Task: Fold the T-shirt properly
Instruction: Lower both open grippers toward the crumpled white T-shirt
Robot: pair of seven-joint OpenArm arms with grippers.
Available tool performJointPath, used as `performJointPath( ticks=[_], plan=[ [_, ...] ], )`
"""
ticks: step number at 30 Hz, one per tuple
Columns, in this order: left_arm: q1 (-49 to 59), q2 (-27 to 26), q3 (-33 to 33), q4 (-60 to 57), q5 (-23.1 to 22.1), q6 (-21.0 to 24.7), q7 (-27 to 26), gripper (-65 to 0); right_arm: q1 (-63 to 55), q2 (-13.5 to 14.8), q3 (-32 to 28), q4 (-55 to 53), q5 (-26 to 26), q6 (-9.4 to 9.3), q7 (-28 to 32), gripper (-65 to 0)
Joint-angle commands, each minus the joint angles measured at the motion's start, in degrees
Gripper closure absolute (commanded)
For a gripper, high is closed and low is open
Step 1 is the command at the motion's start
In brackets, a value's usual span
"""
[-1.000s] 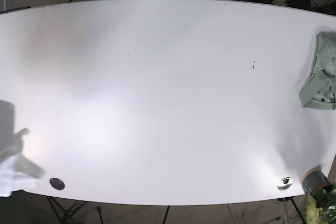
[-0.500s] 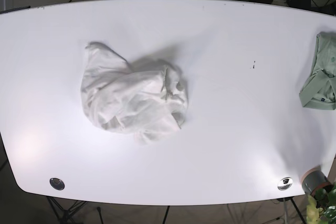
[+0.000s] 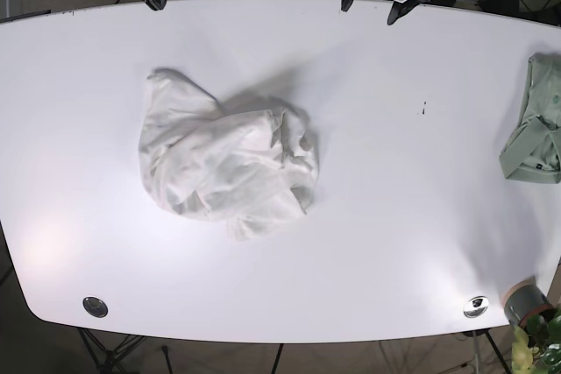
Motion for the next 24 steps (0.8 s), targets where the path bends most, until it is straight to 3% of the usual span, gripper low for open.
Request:
performJointPath(
  ticks=[1, 6, 12, 19, 24],
  plan=[
    [-0.8, 0.0, 0.2, 0.9, -0.3, -0.2, -1.5, -46.7, 0.7, 0.4, 0.3, 0.9, 0.1, 0.52, -0.5, -8.2],
    [-5.2, -0.1, 0.2, 0.9, -0.2, -0.2, -0.1, -46.7, 5.3, 0.4, 0.3, 0.9, 0.1, 0.52, -3.1, -20.5],
    [-11.4, -0.1, 0.2, 0.9, -0.2, -0.2, 7.2, -46.7, 9.6, 0.8, 0.1, 0.9, 0.0, 0.52, -3.7, -21.6],
    [-15.9, 0.1, 0.2, 0.9, -0.3, -0.1, 11.7, -47.4, 15.9, 0.9, 0.4, 3.4, 0.0, 0.52, -14.1, -21.6],
    [-18.0, 0.3, 0.2, 0.9, -0.3, 0.1, 14.5, -54.3, 19.2, 0.9, 0.3, 6.2, 0.0, 0.78, -19.0, -23.8]
  ],
)
